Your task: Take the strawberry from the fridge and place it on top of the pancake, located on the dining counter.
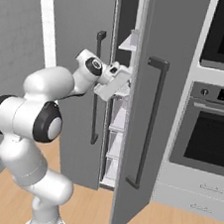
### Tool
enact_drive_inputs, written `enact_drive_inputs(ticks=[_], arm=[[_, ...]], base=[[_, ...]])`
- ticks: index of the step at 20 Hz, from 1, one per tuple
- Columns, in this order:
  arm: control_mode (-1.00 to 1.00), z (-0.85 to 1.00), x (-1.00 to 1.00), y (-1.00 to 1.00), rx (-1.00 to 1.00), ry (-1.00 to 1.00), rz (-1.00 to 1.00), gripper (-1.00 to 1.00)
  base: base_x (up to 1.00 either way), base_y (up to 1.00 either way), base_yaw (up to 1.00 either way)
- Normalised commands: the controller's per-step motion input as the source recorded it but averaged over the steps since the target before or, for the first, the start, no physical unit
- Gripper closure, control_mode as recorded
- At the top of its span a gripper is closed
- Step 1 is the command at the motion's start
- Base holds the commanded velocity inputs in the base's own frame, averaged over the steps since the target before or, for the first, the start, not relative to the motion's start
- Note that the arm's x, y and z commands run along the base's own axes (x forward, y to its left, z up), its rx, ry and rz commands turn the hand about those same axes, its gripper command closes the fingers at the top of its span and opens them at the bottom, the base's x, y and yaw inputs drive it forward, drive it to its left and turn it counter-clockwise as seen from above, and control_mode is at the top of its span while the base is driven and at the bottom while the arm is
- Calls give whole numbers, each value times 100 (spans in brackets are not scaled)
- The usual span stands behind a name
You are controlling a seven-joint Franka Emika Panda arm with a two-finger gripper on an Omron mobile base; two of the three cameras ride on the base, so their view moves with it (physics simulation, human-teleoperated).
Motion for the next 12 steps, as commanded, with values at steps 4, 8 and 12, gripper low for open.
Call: enact_drive_inputs(ticks=[4, 8, 12], arm=[[-100, 1, -1, -55, -5, 9, 0, -100], [-100, 1, -8, -59, -6, 10, -1, -100], [-100, 0, -28, -75, -1, 9, -4, -100]], base=[[0, 0, 0], [0, 0, 0], [0, 0, 0]])
